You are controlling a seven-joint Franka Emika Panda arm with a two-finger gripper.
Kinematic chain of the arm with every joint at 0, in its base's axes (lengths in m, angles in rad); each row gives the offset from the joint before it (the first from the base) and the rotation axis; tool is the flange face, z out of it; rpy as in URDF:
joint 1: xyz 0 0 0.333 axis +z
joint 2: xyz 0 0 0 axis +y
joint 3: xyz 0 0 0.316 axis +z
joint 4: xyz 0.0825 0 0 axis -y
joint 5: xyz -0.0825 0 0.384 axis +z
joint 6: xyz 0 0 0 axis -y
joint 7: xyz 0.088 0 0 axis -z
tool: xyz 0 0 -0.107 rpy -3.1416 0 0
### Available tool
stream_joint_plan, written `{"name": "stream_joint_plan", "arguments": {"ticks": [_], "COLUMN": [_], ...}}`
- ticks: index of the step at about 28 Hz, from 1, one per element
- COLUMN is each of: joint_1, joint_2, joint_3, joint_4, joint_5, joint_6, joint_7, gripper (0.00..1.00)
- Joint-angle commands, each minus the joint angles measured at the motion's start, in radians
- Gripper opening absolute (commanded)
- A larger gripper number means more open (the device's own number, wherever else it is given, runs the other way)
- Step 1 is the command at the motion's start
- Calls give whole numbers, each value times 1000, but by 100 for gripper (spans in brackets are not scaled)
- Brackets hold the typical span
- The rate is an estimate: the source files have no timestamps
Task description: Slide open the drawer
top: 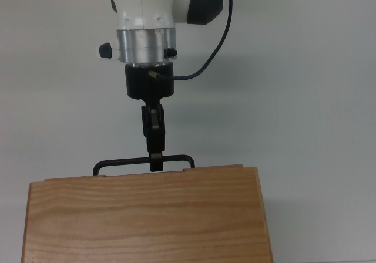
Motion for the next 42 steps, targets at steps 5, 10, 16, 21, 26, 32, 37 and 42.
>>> {"name": "stream_joint_plan", "arguments": {"ticks": [5,10,16,21,26,32,37,42], "joint_1": [2,1,-1,-1,-1,-1,1,1], "joint_2": [-20,-50,-95,-129,-162,-207,-231,-236], "joint_3": [0,-2,-2,-2,-2,-2,0,-2], "joint_4": [6,0,-3,-5,-5,-6,-25,-26], "joint_5": [-9,-9,-7,-7,-3,7,7,7], "joint_6": [9,-4,-138,-259,-374,-527,-610,-607], "joint_7": [-12,-15,-13,-16,-9,-7,-9,-3], "gripper": [0,0,0,0,0,0,0,1]}}
